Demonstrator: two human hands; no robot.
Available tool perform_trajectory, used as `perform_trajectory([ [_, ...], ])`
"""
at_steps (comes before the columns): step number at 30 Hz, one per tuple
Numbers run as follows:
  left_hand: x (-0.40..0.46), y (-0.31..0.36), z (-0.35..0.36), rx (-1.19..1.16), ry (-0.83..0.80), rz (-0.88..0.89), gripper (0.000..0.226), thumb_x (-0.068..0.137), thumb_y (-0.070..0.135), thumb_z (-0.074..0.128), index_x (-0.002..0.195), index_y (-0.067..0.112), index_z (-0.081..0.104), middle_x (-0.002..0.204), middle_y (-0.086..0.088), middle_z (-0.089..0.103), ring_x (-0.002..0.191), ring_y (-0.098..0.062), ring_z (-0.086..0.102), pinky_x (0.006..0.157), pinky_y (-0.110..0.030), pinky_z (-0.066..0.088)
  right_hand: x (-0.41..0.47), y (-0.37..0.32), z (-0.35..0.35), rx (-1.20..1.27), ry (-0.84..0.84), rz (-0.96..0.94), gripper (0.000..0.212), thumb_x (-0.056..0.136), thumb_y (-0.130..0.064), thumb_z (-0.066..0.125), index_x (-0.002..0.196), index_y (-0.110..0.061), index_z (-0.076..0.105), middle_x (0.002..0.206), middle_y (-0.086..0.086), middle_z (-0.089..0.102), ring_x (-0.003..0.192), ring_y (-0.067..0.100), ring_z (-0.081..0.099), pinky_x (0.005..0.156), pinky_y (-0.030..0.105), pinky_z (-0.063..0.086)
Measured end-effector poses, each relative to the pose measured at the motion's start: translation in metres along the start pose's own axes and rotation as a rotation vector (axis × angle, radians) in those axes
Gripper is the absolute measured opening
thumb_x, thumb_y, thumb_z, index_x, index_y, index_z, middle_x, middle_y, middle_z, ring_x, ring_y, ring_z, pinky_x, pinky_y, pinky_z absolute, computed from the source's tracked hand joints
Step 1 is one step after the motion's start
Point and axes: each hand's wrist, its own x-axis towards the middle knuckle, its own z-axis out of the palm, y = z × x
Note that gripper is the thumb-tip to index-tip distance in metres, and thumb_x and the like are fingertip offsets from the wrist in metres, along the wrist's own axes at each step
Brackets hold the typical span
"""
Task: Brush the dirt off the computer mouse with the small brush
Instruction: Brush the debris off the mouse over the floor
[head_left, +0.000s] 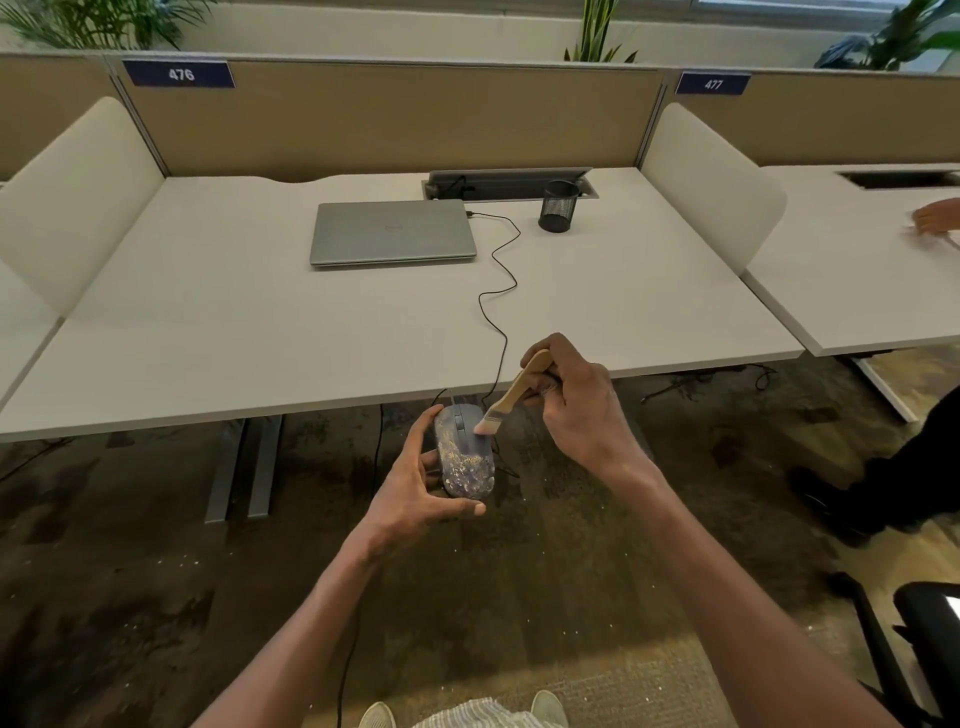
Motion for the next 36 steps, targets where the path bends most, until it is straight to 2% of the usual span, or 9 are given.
perform_trajectory([
  [2,0.0,-0.001,0.0,-0.001,-0.007,0.001,0.129,0.056,0.015,0.096,0.154,0.045,0.017,0.144,-0.014,0.053,0.127,-0.025,0.061,0.108,-0.048,0.05,0.004,0.001,0.002,0.014,0.022,0.0,0.025,0.097,0.008,0.048,0.11,-0.013,0.054,0.098,0.003,0.07,0.091,0.014,0.073,0.076,0.031,0.063],
  [7,0.002,0.001,0.0,0.008,-0.012,-0.001,0.132,0.054,0.018,0.096,0.156,0.042,0.016,0.144,-0.015,0.052,0.129,-0.028,0.059,0.11,-0.055,0.048,0.009,0.005,0.002,0.024,0.103,-0.014,0.03,0.096,0.011,0.048,0.109,-0.015,0.053,0.096,0.0,0.07,0.082,0.0,0.07,0.071,0.017,0.06],
  [12,0.005,0.001,0.0,0.013,-0.036,0.008,0.131,0.055,0.014,0.096,0.155,0.044,0.016,0.144,-0.016,0.052,0.128,-0.029,0.06,0.109,-0.055,0.049,0.015,0.008,0.003,-0.035,0.02,0.001,0.028,0.097,0.008,0.047,0.111,-0.016,0.051,0.096,0.003,0.069,0.09,0.018,0.072,0.073,0.036,0.063],
  [17,0.004,0.001,0.001,0.017,-0.058,0.004,0.13,0.054,0.017,0.094,0.155,0.043,0.017,0.145,-0.015,0.052,0.129,-0.03,0.058,0.109,-0.057,0.047,0.025,0.007,0.008,-0.046,0.047,-0.04,0.024,0.097,0.008,0.046,0.111,-0.01,0.053,0.096,0.006,0.071,0.089,0.017,0.073,0.074,0.034,0.063],
  [21,0.006,0.0,0.0,0.007,-0.066,0.013,0.128,0.057,0.011,0.095,0.153,0.046,0.018,0.141,-0.015,0.055,0.127,-0.029,0.061,0.109,-0.056,0.048,0.026,0.005,0.011,-0.039,0.052,-0.077,0.03,0.095,0.012,0.046,0.11,-0.013,0.053,0.093,0.002,0.069,0.086,0.014,0.072,0.073,0.031,0.063],
  [23,0.009,-0.002,-0.002,-0.003,-0.066,0.026,0.125,0.059,0.008,0.095,0.15,0.051,0.02,0.141,-0.013,0.056,0.125,-0.026,0.063,0.107,-0.05,0.051,0.027,0.003,0.012,-0.034,0.022,-0.098,0.033,0.094,0.013,0.045,0.11,-0.015,0.052,0.093,0.0,0.069,0.087,0.012,0.072,0.074,0.03,0.063],
  [27,0.013,-0.011,-0.002,0.005,-0.082,0.061,0.122,0.061,0.005,0.095,0.138,0.066,0.023,0.133,-0.007,0.061,0.116,-0.012,0.068,0.092,-0.025,0.058,0.03,0.0,0.014,-0.02,-0.048,-0.096,0.035,0.092,0.014,0.044,0.108,-0.016,0.053,0.092,-0.001,0.067,0.088,0.011,0.071,0.077,0.031,0.062],
  [32,0.016,-0.019,-0.002,-0.024,-0.102,0.071,0.124,0.06,0.002,0.095,0.14,0.063,0.024,0.129,-0.007,0.065,0.114,-0.01,0.069,0.084,-0.02,0.058,0.033,-0.001,0.015,-0.048,-0.031,-0.126,0.029,0.093,0.012,0.046,0.109,-0.012,0.054,0.095,0.002,0.068,0.088,0.014,0.07,0.077,0.032,0.061],
  [36,0.02,-0.019,-0.002,-0.023,-0.095,0.082,0.123,0.061,0.001,0.095,0.139,0.065,0.023,0.127,-0.007,0.066,0.113,-0.011,0.07,0.083,-0.02,0.058,0.033,-0.003,0.015,-0.021,-0.066,-0.127,0.037,0.091,0.015,0.043,0.108,-0.015,0.053,0.094,0.002,0.068,0.088,0.012,0.07,0.078,0.03,0.061],
])
